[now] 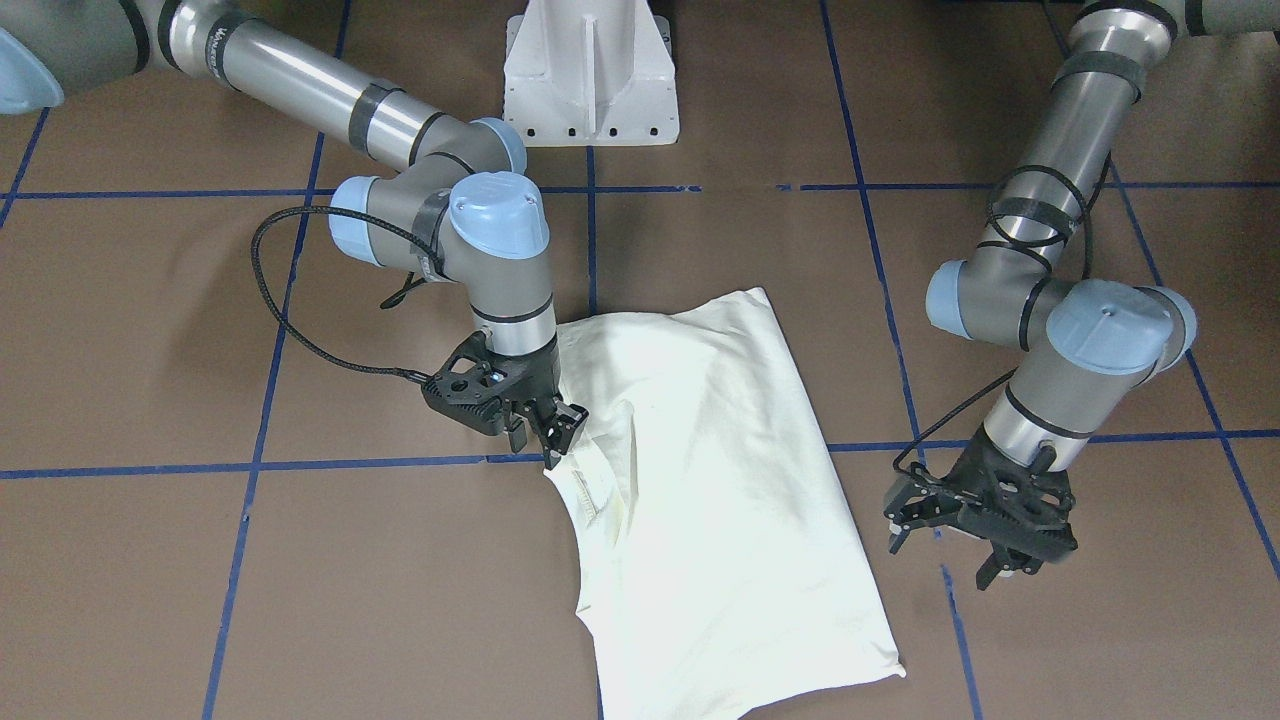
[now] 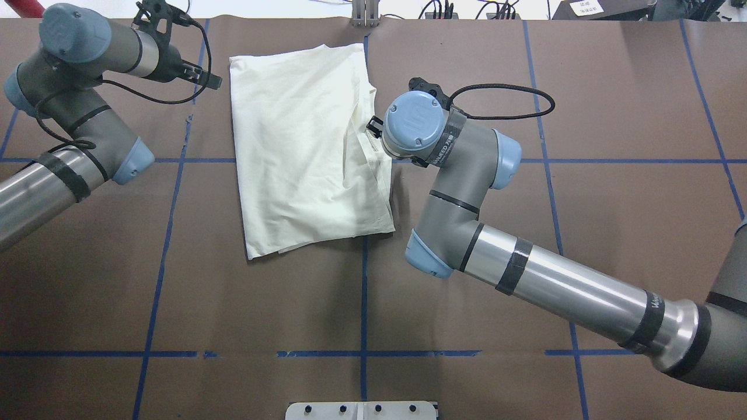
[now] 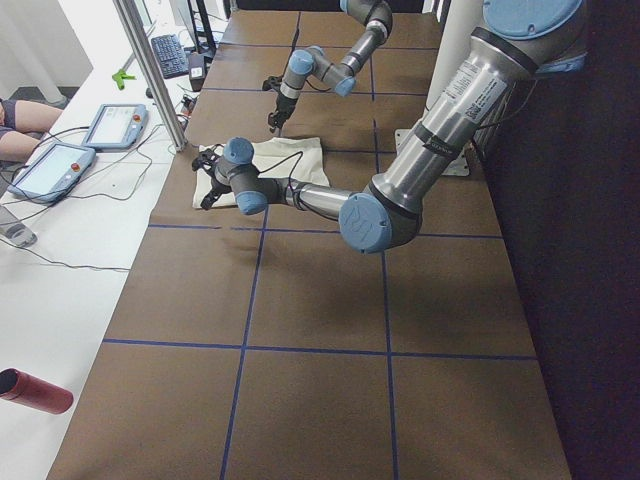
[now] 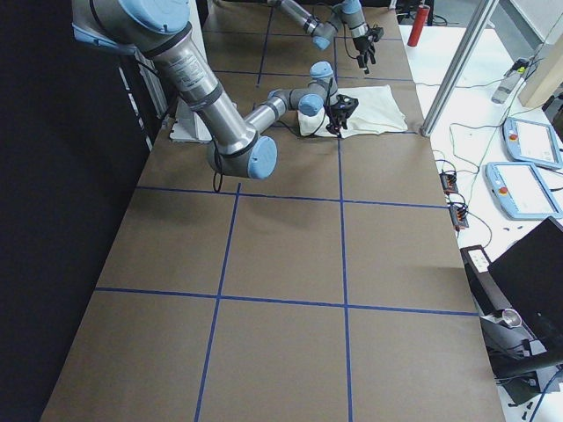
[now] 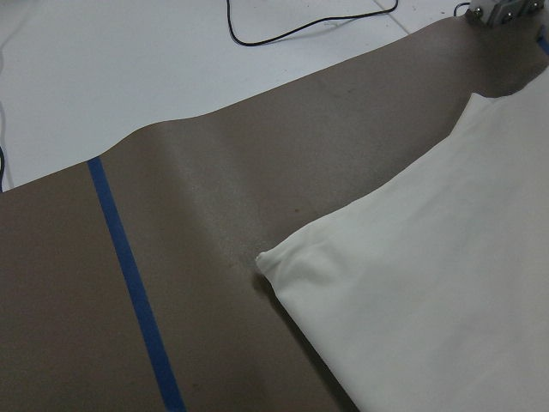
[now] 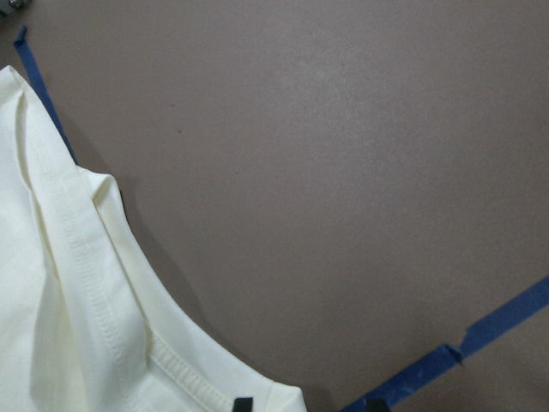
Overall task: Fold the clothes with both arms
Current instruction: 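Push the shirt's side with the right gripper to straighten it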
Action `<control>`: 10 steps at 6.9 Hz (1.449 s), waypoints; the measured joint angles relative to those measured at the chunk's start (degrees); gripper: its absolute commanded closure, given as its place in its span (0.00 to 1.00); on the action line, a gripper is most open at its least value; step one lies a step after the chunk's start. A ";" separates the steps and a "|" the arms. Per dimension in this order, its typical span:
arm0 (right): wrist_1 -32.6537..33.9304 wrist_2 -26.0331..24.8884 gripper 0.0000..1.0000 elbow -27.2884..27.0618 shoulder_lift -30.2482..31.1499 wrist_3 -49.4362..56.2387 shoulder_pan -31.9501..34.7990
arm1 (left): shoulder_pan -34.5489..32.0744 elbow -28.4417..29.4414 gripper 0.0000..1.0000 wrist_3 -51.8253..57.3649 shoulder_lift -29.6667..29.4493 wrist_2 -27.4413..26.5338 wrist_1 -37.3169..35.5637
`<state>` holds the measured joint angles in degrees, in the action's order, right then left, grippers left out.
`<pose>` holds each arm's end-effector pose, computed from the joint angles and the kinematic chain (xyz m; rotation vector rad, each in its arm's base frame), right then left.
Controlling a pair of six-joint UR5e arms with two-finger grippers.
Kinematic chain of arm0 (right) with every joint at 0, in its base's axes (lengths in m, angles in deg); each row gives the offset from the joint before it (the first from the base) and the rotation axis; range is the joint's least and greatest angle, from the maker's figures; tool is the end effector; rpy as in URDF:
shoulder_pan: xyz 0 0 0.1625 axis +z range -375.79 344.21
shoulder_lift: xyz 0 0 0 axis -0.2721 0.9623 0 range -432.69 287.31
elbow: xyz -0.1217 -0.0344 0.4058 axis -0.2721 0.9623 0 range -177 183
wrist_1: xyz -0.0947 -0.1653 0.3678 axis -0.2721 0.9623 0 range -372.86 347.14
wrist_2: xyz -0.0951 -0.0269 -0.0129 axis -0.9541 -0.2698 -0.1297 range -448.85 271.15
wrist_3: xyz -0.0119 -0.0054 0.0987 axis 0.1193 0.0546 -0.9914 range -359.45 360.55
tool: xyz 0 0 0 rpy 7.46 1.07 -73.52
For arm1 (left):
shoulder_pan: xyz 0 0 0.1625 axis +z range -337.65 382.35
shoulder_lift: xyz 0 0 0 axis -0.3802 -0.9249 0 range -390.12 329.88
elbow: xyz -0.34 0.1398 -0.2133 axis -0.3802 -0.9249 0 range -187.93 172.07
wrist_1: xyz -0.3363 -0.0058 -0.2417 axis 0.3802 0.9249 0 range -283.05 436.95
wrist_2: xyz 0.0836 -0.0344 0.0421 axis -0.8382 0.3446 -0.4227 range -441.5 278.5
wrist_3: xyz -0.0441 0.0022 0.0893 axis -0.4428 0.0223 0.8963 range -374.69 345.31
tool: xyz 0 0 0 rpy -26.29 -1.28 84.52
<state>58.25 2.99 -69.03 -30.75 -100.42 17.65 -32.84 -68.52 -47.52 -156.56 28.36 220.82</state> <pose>-0.5926 -0.5472 0.2401 0.1402 -0.8639 0.7126 0.3591 -0.6906 0.4148 0.6997 0.8463 0.2151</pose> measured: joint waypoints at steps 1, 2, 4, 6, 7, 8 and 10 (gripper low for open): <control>-0.04 -0.54 0.47 1.04 -0.63 -0.04 -0.91 | 0.00 0.01 0.00 -0.02 0.03 0.00 0.00; -0.01 -1.10 0.47 1.44 -0.85 -0.10 -1.71 | 0.00 0.02 0.00 -0.05 0.05 0.00 0.01; 0.21 -1.65 0.56 1.74 -0.89 -0.13 -2.61 | 0.00 0.03 0.00 -0.11 0.05 0.00 0.01; 0.43 -1.74 1.00 1.80 -0.92 -0.33 -2.80 | 0.00 0.03 0.00 -0.12 0.09 -0.02 0.01; 0.54 -1.75 1.00 1.80 -0.95 -0.46 -2.82 | 0.01 0.02 0.00 -0.10 0.25 -0.04 0.03; 0.58 -1.75 1.00 1.77 -0.97 -0.50 -2.85 | 0.05 -0.05 0.00 -0.08 0.49 -0.04 0.15; 0.94 -1.64 1.00 0.98 -0.80 -0.47 -2.81 | 0.21 -0.21 0.00 -0.31 0.64 -0.06 0.78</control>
<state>59.19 1.35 -68.05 -31.55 -100.89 14.84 -32.64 -68.73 -47.83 -155.92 28.30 221.60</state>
